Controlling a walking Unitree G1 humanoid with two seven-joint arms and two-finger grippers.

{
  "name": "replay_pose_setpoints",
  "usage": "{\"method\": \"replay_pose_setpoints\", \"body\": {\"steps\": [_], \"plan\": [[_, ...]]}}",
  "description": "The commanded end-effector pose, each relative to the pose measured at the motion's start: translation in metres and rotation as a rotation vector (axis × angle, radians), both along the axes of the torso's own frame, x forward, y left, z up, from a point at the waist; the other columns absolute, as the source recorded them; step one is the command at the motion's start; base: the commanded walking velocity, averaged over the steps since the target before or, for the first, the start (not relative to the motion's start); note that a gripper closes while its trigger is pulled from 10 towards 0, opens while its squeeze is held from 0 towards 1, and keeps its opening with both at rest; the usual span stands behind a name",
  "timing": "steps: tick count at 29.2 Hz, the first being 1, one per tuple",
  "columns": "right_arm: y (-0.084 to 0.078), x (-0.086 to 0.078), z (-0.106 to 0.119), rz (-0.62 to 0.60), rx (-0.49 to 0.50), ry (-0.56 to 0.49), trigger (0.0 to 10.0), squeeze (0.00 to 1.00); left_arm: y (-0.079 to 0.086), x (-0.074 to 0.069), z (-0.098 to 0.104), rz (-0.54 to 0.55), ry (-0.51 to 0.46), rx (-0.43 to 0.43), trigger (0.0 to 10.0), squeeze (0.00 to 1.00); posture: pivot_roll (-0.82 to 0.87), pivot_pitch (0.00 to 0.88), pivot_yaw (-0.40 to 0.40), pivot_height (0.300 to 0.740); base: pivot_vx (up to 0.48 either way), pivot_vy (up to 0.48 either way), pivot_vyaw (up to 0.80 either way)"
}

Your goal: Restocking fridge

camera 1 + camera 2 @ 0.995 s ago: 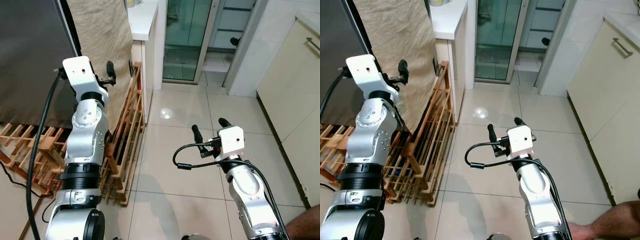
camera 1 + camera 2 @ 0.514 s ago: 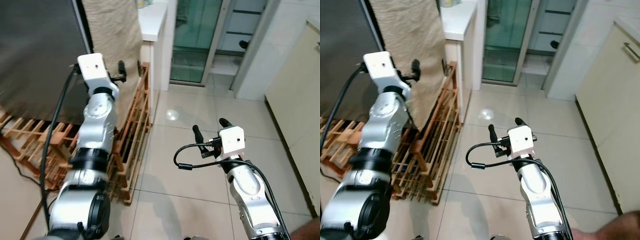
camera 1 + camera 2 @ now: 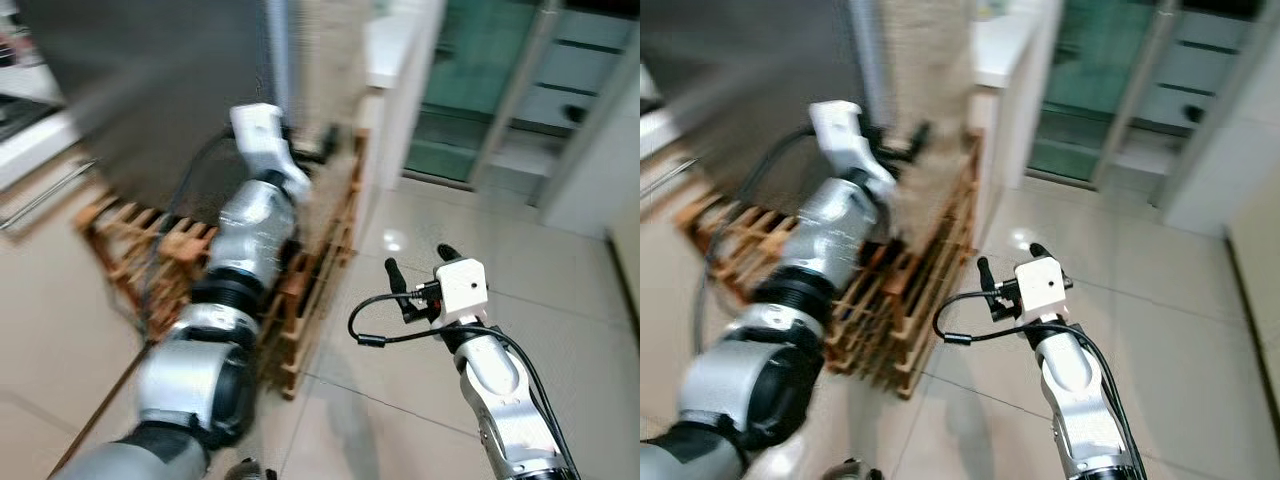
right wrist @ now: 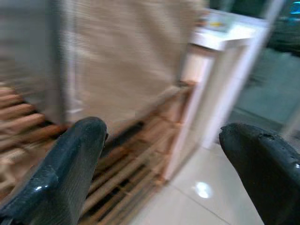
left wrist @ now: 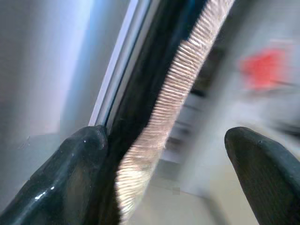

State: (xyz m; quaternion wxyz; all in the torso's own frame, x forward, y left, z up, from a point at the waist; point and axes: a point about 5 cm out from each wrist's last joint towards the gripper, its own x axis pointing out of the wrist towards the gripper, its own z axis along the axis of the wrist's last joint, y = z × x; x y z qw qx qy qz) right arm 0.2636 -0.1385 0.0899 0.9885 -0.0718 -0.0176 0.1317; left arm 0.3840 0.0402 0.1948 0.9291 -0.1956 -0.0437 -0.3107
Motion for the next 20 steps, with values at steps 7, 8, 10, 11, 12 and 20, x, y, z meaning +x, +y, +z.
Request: {"method": "replay_pose_setpoints", "body": {"steps": [7,8,10,11,12,20], "plan": [[0.005,-0.006,-0.004,0.033,-0.017,0.025,10.0,0.0,-0.129,-0.058,0.054,-0.575,-0.179,-0.129,10.0,0.0,-0.22,0.0,0.022,0.74,0.0,0.0,0.0],[0.005,-0.007,-0.004,0.035,-0.018,0.024,10.0,0.0,-0.135,-0.065,0.053,-0.609,-0.204,-0.11,10.0,0.0,-0.23,0.0,0.026,0.74,0.0,0.0,0.0],[0.003,-0.007,-0.004,0.028,-0.026,0.023,10.0,0.0,-0.132,-0.065,0.051,-0.619,-0.214,-0.109,10.0,0.0,-0.23,0.0,0.028,0.74,0.0,0.0,0.0],[0.0,-0.006,-0.003,0.006,-0.024,0.024,10.0,0.0,-0.122,-0.057,0.049,-0.571,-0.208,-0.115,10.0,0.0,-0.23,0.0,0.028,0.74,0.0,0.0,0.0],[-0.004,-0.005,-0.003,-0.025,-0.019,0.027,10.0,0.0,-0.096,-0.041,0.043,-0.456,-0.185,-0.119,10.0,0.0,-0.22,0.0,0.032,0.74,0.0,0.0,0.0],[0.0,-0.004,-0.006,-0.026,0.002,0.039,10.0,0.0,0.039,-0.012,-0.002,-0.072,-0.174,0.022,10.0,0.0,-0.17,0.0,0.03,0.74,0.0,0.0,0.0]]}}
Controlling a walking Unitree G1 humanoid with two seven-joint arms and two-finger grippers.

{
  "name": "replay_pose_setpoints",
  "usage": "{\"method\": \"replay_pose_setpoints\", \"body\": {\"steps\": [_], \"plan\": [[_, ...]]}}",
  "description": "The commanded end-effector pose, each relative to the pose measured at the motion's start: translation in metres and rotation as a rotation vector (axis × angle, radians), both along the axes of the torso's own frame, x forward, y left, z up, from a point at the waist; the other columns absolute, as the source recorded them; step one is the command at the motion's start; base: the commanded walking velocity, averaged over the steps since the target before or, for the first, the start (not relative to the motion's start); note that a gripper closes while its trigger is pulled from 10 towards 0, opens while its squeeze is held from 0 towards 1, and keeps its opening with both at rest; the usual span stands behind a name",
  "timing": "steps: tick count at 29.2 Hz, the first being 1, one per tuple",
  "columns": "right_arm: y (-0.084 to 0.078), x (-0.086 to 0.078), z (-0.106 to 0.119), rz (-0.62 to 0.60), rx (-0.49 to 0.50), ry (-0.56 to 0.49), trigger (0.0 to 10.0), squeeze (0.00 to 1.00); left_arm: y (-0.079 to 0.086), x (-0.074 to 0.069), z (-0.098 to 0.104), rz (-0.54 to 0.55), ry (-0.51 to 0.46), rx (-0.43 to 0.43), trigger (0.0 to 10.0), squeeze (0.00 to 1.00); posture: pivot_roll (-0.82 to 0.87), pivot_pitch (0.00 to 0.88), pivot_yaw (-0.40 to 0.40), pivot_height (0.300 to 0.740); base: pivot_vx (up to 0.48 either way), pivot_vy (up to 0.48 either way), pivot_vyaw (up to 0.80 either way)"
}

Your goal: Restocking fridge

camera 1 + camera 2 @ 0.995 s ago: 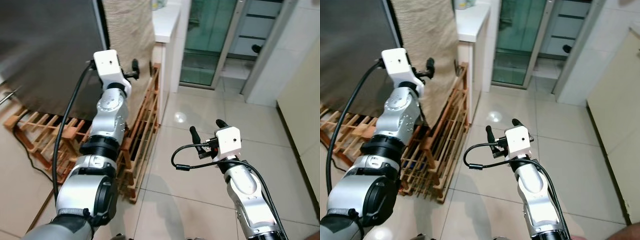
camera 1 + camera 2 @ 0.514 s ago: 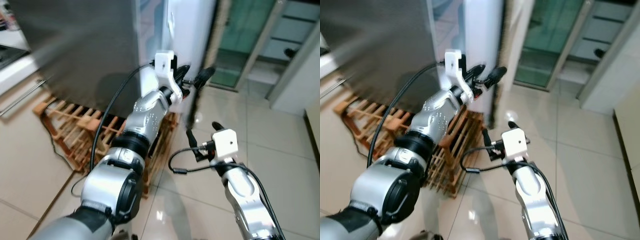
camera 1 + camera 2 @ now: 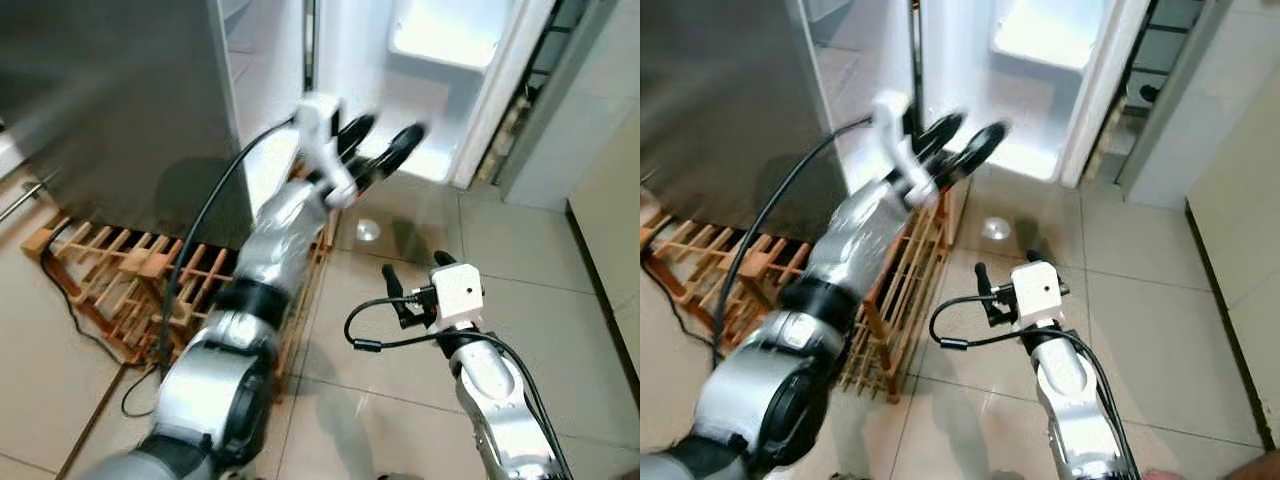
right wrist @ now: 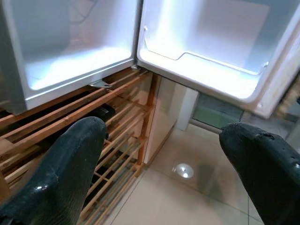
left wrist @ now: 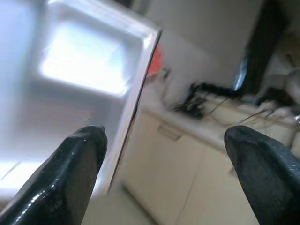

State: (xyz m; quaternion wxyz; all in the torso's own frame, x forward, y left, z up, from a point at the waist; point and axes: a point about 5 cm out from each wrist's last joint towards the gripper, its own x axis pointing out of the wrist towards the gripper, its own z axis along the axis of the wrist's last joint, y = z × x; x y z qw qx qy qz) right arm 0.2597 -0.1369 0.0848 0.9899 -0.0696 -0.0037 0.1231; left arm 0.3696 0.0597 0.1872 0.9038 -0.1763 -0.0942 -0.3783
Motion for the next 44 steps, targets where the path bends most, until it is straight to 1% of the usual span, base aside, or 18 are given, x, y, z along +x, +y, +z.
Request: {"method": "replay_pose_setpoints", "body": {"steps": [1,2,4,5,7,9,10,11,14,17,19,21,23,29,33,35,37,44], "plan": [[-0.003,0.001,-0.001,-0.006,0.003,0.013,10.0,0.0,0.037,-0.001,0.0,0.077,-0.046,0.045,10.0,0.0,-0.17,0.0,0.027,0.74,0.0,0.0,0.0],[-0.003,0.002,-0.001,-0.006,0.003,0.014,10.0,0.0,0.046,-0.003,-0.004,0.091,-0.05,0.065,10.0,0.0,-0.17,0.0,0.027,0.74,0.0,0.0,0.0],[-0.006,0.005,-0.001,-0.012,0.008,0.019,10.0,0.0,0.085,-0.016,-0.019,0.145,-0.035,0.119,10.0,0.0,-0.14,0.0,0.02,0.74,0.0,0.0,0.0],[-0.006,0.005,-0.001,-0.012,0.008,0.019,10.0,0.0,0.085,-0.016,-0.019,0.145,-0.035,0.119,10.0,0.0,-0.14,0.0,0.02,0.74,0.0,0.0,0.0],[-0.01,0.009,-0.001,-0.021,0.009,0.021,10.0,0.0,0.12,-0.033,-0.033,0.213,0.003,0.168,10.0,0.0,-0.13,0.0,0.013,0.74,0.0,0.0,0.35],[-0.012,0.015,0.0,-0.028,0.004,0.026,10.0,0.0,0.154,-0.051,-0.049,0.358,0.053,0.221,10.0,0.0,-0.1,0.0,0.002,0.74,0.0,0.0,0.67],[-0.012,0.015,0.0,-0.028,0.004,0.026,10.0,0.0,0.154,-0.051,-0.049,0.358,0.053,0.221,10.0,0.0,-0.1,0.0,0.002,0.74,0.0,0.0,0.65],[-0.012,0.018,0.0,-0.024,0.003,0.026,10.0,0.0,0.177,-0.057,-0.057,0.549,0.113,0.217,10.0,0.0,-0.08,0.0,-0.005,0.74,0.0,0.0,0.63],[-0.006,0.024,0.002,0.007,0.018,0.024,10.0,0.0,0.216,-0.078,-0.078,0.937,0.288,0.198,10.0,0.0,-0.06,0.0,-0.019,0.74,0.0,0.0,0.61],[0.001,0.03,0.004,0.019,0.076,0.023,10.0,0.0,0.213,-0.096,-0.087,1.026,0.315,0.315,10.0,0.0,-0.04,0.0,-0.037,0.74,0.0,0.0,0.6],[0.005,0.032,0.006,0.027,0.098,0.016,10.0,0.0,0.203,-0.096,-0.085,1.008,0.3,0.324,10.0,0.0,-0.03,0.0,-0.046,0.74,0.0,0.0,0.46],[0.014,0.036,0.008,0.038,0.168,0.019,10.0,0.0,0.176,-0.09,-0.07,0.94,0.211,0.327,10.0,0.0,-0.02,0.0,-0.054,0.74,0.0,0.0,0.46],[0.017,0.037,0.007,0.041,0.19,0.029,10.0,0.0,0.167,-0.085,-0.061,0.948,0.172,0.328,10.0,0.0,-0.02,0.0,-0.051,0.74,0.0,0.0,0.46],[0.02,0.04,0.004,0.045,0.204,0.044,10.0,0.0,0.17,-0.084,-0.052,1.065,0.173,0.37,10.0,0.0,-0.03,0.0,-0.046,0.74,0.0,-0.314,0.46],[0.022,0.041,0.003,0.067,0.193,0.049,10.0,0.0,0.156,-0.085,-0.05,1.047,0.147,0.42,10.0,0.0,-0.04,0.0,-0.039,0.74,0.062,-0.413,0.46],[0.024,0.041,0.003,0.074,0.189,0.05,10.0,0.0,0.15,-0.083,-0.053,1.031,0.167,0.404,10.0,0.0,-0.04,0.0,-0.04,0.74,0.0,0.0,0.45],[0.024,0.041,0.002,0.075,0.184,0.05,10.0,0.0,0.146,-0.081,-0.062,0.993,0.195,0.463,10.0,0.0,-0.04,0.0,-0.039,0.74,0.0,0.0,0.46],[0.018,0.041,0.002,0.064,0.152,0.034,10.0,0.0,0.166,-0.083,-0.079,1.055,0.279,0.497,10.0,0.0,-0.05,0.0,-0.034,0.74,0.0,0.0,0.46]]}}
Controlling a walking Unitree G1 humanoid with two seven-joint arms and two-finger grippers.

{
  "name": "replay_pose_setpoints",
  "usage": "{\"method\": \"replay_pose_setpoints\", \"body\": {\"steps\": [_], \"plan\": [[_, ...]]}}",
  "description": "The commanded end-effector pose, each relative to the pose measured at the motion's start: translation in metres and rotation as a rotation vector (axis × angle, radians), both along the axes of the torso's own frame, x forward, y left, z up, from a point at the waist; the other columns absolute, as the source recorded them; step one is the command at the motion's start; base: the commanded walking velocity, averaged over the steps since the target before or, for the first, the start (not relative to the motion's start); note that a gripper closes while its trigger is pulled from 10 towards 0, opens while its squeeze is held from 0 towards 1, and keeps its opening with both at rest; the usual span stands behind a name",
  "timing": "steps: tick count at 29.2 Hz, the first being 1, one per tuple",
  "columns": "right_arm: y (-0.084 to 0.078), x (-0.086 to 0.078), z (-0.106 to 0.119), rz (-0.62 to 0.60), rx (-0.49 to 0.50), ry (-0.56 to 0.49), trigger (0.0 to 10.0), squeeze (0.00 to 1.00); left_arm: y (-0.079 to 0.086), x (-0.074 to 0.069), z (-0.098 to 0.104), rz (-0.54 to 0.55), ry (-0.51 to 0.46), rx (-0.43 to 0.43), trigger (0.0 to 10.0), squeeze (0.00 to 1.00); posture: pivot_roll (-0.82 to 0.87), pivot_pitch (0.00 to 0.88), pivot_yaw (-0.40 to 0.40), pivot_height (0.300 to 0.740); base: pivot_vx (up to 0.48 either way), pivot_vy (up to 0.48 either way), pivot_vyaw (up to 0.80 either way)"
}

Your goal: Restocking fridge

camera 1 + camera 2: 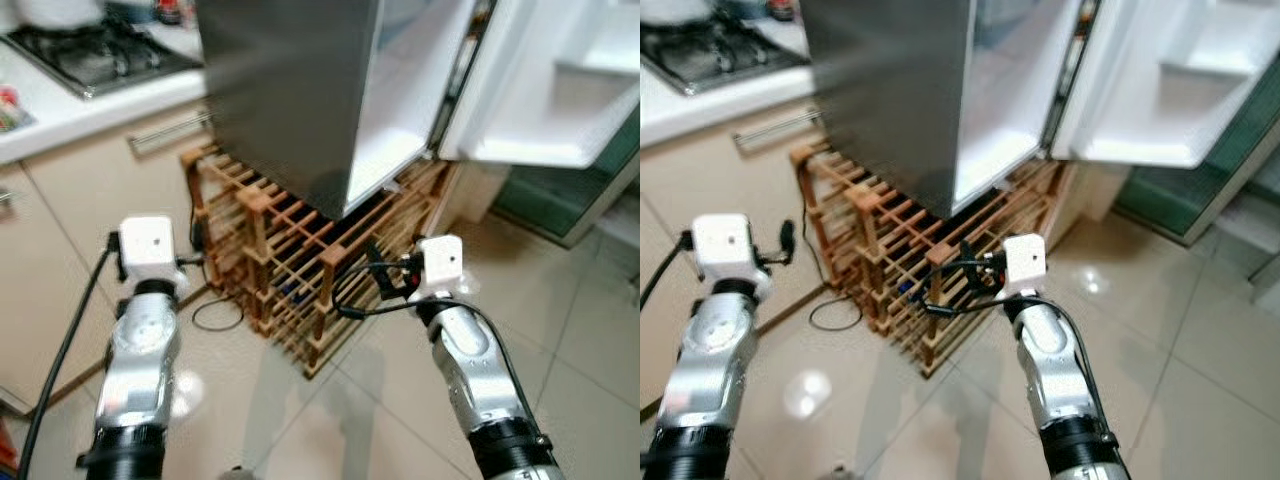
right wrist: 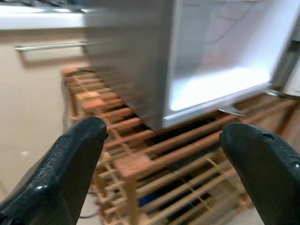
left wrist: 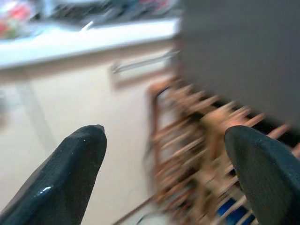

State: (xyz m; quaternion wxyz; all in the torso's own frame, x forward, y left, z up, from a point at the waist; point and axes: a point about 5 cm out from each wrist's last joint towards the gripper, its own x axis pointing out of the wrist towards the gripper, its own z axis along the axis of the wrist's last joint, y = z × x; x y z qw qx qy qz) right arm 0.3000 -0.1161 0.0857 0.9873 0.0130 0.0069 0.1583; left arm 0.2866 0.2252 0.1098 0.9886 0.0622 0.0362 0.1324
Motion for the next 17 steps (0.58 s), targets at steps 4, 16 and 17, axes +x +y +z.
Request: {"method": "replay_pose_setpoints", "body": {"steps": [4,16,17], "plan": [[-0.007,0.0,0.0,-0.016,-0.024,-0.019,10.0,0.0,-0.007,0.0,-0.003,-0.017,0.002,-0.001,10.0,0.0,-0.05,0.0,-0.031,0.74,0.0,0.0,0.46],[0.003,-0.001,-0.003,0.005,-0.021,-0.019,10.0,0.0,-0.017,0.01,0.012,-0.073,-0.064,-0.023,10.0,0.0,-0.05,0.0,-0.017,0.74,0.0,0.0,0.46],[0.003,-0.002,-0.004,0.002,-0.023,-0.017,10.0,0.0,-0.018,0.01,0.013,-0.082,-0.071,-0.024,10.0,0.0,-0.05,0.0,-0.016,0.74,0.0,0.0,0.45]]}}
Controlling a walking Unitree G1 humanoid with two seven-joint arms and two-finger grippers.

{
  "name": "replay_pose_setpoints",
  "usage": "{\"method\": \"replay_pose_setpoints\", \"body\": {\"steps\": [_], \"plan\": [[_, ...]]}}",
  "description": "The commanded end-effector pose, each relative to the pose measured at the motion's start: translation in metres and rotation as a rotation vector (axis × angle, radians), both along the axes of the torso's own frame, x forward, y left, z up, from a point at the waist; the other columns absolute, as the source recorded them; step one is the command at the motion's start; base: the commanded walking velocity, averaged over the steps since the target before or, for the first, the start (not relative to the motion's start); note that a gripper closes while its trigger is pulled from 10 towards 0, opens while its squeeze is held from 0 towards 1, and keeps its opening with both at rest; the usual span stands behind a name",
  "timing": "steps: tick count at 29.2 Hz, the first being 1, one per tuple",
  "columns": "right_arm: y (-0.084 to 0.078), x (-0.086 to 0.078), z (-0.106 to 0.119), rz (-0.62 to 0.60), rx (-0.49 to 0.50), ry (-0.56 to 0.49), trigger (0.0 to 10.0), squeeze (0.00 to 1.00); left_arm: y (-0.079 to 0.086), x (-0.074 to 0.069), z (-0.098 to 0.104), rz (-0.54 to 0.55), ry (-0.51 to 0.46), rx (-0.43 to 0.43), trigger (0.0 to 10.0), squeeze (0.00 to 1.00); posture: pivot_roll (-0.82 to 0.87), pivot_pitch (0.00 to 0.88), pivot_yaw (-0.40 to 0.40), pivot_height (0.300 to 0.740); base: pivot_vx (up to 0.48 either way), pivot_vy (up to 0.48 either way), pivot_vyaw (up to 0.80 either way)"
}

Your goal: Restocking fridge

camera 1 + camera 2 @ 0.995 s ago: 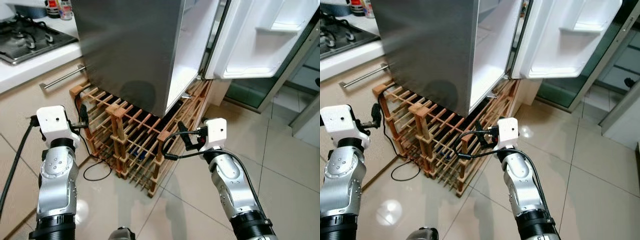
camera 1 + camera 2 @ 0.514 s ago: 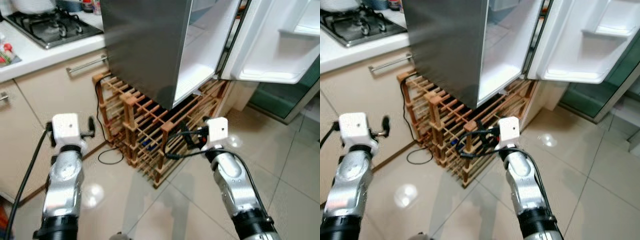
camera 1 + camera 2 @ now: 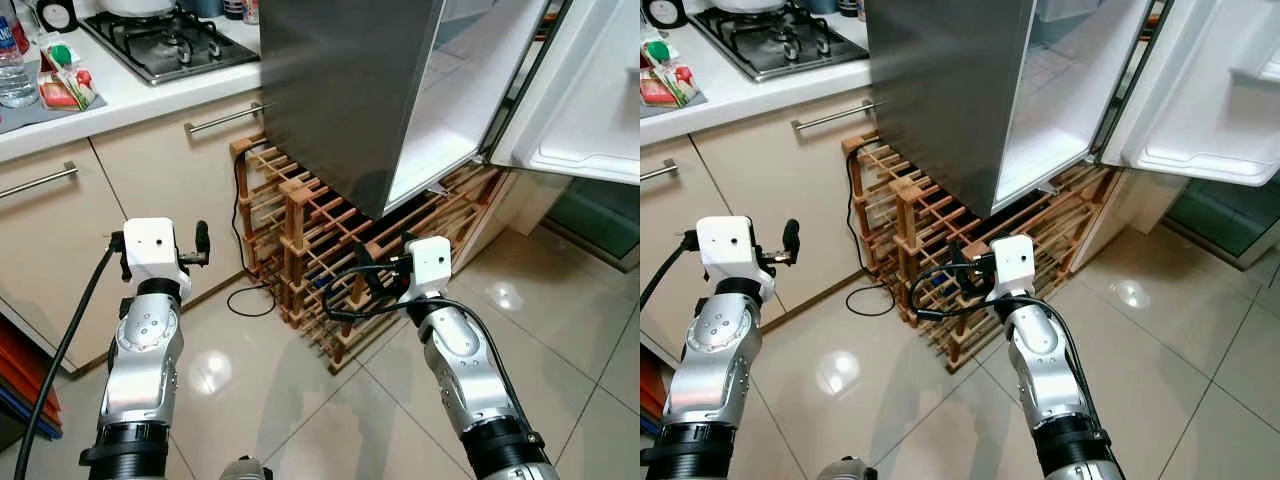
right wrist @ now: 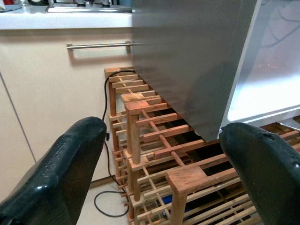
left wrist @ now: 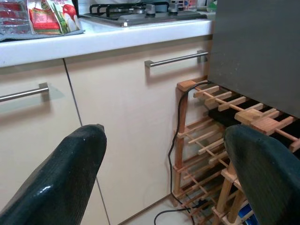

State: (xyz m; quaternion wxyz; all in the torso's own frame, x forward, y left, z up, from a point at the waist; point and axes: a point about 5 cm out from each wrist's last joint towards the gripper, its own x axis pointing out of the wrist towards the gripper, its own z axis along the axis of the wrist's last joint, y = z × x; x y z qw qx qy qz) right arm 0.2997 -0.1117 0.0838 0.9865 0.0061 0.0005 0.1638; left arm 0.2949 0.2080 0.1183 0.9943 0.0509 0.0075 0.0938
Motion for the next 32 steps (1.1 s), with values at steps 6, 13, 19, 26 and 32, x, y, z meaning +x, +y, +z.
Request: {"method": "replay_pose_setpoints", "body": {"steps": [6,13,19,26,32], "plan": [[-0.001,-0.006,-0.009,-0.025,-0.08,0.018,10.0,0.0,-0.002,0.004,0.008,-0.017,-0.033,-0.057,10.0,0.0,-0.06,0.0,-0.01,0.74,0.114,0.112,0.35],[-0.001,-0.007,-0.007,0.016,-0.046,0.008,10.0,0.0,-0.007,0.008,0.011,0.023,-0.039,-0.061,10.0,0.0,-0.06,0.0,-0.018,0.74,0.0,0.453,0.51],[-0.007,-0.002,-0.005,-0.026,-0.013,0.006,10.0,0.0,-0.012,0.007,0.004,-0.024,-0.015,-0.043,10.0,0.0,-0.06,0.0,-0.017,0.74,0.0,0.059,0.48],[-0.026,-0.016,-0.015,-0.135,0.039,0.039,10.0,0.0,0.0,-0.033,-0.033,-0.068,0.063,-0.032,10.0,0.0,-0.05,0.0,-0.032,0.74,0.0,0.0,0.47],[-0.016,-0.022,-0.017,-0.039,0.001,0.045,10.0,0.0,-0.006,-0.038,-0.023,-0.048,0.02,-0.032,10.0,0.0,-0.01,0.0,-0.07,0.74,0.0,0.0,0.47]]}}
